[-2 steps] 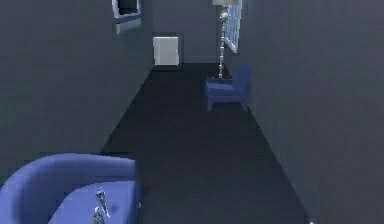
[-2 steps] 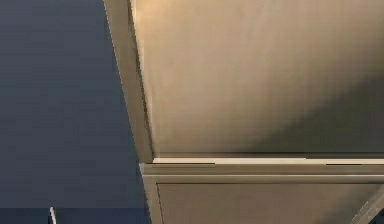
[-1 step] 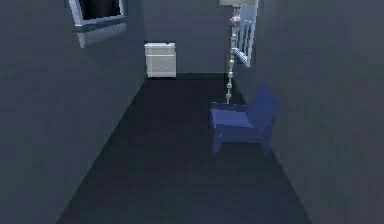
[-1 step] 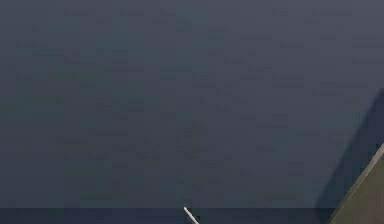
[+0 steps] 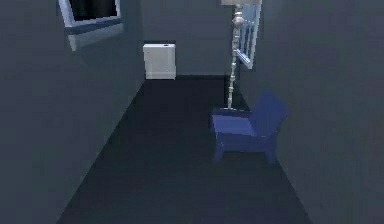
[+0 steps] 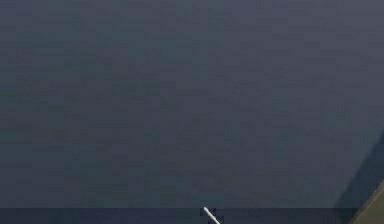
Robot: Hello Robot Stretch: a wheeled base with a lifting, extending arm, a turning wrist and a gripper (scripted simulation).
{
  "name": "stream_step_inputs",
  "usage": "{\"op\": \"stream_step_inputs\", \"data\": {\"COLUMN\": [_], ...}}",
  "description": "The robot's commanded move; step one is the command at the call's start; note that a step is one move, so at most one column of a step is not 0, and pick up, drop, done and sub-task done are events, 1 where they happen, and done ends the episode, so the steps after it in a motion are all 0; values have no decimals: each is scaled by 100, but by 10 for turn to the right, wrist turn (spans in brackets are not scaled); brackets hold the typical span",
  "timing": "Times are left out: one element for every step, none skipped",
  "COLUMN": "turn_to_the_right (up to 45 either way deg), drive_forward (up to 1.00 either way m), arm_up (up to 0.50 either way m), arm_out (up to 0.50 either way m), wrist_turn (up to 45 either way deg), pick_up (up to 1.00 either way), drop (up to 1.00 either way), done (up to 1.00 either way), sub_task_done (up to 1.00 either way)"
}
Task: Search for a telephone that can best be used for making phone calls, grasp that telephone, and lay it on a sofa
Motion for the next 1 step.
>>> {"op": "stream_step_inputs", "data": {"turn_to_the_right": [-30], "drive_forward": [0], "arm_up": [0], "arm_out": [0], "wrist_turn": [0], "pick_up": [0], "drop": [0], "done": [0], "sub_task_done": [0]}}
